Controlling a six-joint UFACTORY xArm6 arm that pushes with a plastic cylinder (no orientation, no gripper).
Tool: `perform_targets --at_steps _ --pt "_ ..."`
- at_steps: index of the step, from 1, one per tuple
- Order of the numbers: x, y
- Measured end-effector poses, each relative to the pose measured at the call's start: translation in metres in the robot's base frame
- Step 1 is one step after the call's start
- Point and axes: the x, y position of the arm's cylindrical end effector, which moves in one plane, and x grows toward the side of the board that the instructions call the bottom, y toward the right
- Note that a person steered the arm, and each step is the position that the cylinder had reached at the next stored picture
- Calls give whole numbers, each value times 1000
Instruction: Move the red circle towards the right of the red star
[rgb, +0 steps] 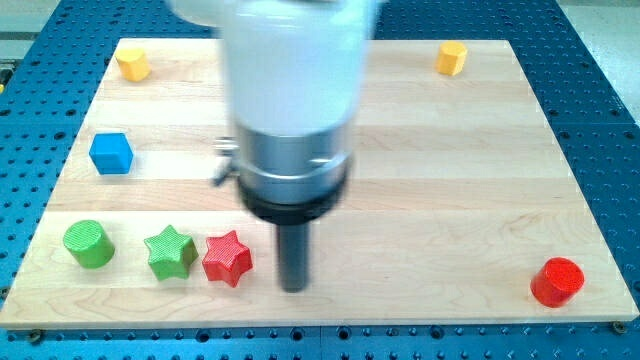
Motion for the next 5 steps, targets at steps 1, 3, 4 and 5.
perform_targets --at_steps 1,3,4,5 --pt "0 -71" --pt "-44 86" --pt "-81 232" --pt "-86 369"
